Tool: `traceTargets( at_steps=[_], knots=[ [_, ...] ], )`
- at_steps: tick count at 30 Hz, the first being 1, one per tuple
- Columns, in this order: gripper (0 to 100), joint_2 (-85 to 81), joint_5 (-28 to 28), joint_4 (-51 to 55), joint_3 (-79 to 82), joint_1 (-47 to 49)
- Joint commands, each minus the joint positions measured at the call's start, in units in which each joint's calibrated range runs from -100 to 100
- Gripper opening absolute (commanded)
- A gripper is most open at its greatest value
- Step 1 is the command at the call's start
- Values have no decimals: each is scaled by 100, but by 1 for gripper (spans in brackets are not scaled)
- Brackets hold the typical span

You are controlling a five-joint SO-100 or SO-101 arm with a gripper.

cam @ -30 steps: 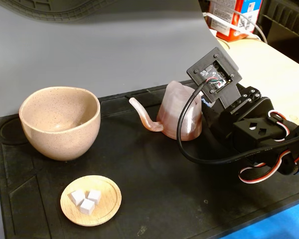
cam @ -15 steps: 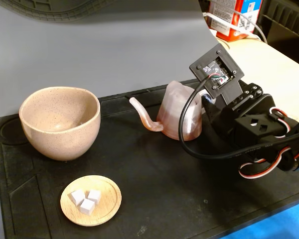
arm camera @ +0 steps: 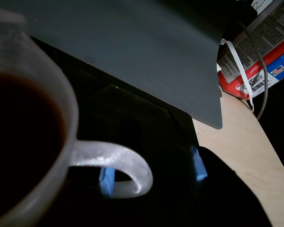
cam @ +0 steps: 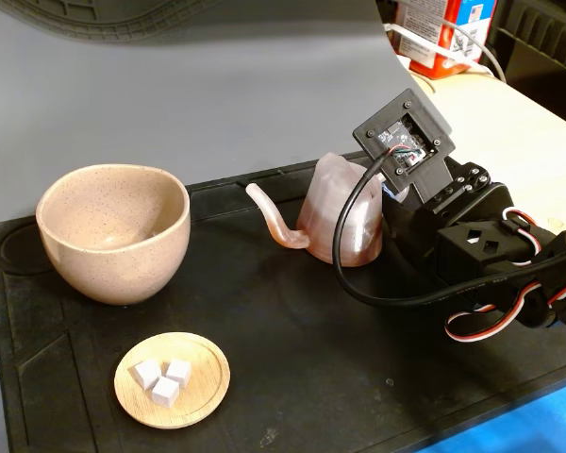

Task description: Pick up a kettle and pour liquid into a cup.

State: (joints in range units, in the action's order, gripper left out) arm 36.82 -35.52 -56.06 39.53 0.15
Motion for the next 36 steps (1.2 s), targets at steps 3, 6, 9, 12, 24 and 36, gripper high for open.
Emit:
traceTargets(
  at_steps=[3,6,9,12,24,36],
  knots=[
    [16,-89,22,-70,-151,-42],
    [16,-98,22,-88,-151,-42],
    [16,-98,22,-96,-151,-42],
    [16,-98,22,-96,-151,-49],
    [15,-106,22,-148,-142,-224],
    [3,-106,22,-157,-151,-232]
  ],
)
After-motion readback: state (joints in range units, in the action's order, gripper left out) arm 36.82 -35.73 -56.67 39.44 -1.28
